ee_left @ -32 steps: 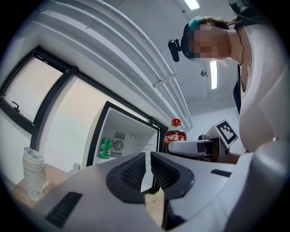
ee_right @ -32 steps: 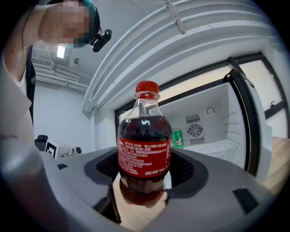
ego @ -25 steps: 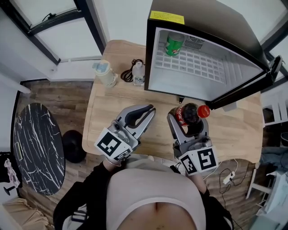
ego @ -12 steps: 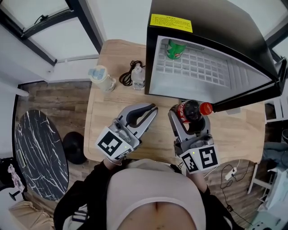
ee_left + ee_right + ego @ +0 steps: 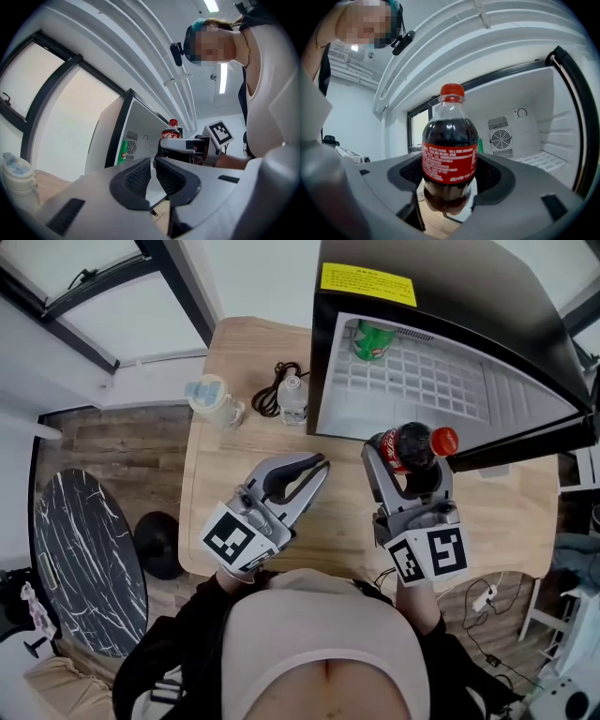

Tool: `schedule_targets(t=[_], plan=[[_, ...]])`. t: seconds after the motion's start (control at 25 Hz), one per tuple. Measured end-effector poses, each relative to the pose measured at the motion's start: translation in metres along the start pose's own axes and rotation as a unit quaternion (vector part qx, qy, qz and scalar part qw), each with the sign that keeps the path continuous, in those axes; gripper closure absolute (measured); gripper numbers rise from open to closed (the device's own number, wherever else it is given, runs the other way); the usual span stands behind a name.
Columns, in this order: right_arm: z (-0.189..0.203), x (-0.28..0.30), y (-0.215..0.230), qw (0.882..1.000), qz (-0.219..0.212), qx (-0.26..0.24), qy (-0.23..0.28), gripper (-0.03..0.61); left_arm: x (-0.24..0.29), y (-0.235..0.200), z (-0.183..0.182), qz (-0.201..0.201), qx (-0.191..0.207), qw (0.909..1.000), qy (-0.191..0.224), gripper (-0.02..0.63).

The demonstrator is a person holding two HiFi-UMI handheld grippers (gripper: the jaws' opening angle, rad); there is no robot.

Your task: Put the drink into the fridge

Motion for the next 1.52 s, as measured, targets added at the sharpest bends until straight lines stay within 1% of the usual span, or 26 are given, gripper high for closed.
schedule_targets(t=[0.08, 0.24, 0.36, 0.6, 1.0, 1.52], plan=[[-0.001, 0.006, 0.002, 1.0, -0.001, 0.002, -0.001, 0.252, -0.003, -0.002, 0.001, -0.003, 0.0, 1.0, -0.002, 0.574], [-0.002, 0.021, 0.009, 1.0, -0.004, 0.021, -0.005, 0.252, -0.007, -0.007, 0.001, -0.009, 0.0, 1.0, -0.004, 0.574], [-0.003, 0.03, 0.013, 1.0, 0.001, 0.011, -0.004, 0.252, -0.01, -0.011, 0.002, -0.013, 0.0, 0.9999, -0.006, 0.574], [-0.006, 0.048, 0.023, 1.0, 0.011, 0.007, 0.003, 0.252, -0.014, -0.018, 0.005, -0.019, -0.001, 0.9998, -0.01, 0.574], [0.0, 0.078, 0.036, 1.0, 0.019, -0.01, 0.0, 0.252, -0.02, -0.032, 0.01, -0.034, -0.007, 0.9993, -0.016, 0.574], [0.006, 0.108, 0.049, 0.999, 0.025, -0.022, -0.01, 0.252, -0.011, -0.037, 0.015, -0.03, -0.013, 0.9993, -0.019, 0.574]])
Point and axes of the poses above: the fingertips, and each gripper's own axes: x forward along the fingers, y to its right, z out of its underside, the point moved 3 cm from there along -x, backward along the fingers, and after that the axes turned 3 degrees about x, right-handed, at the moved point
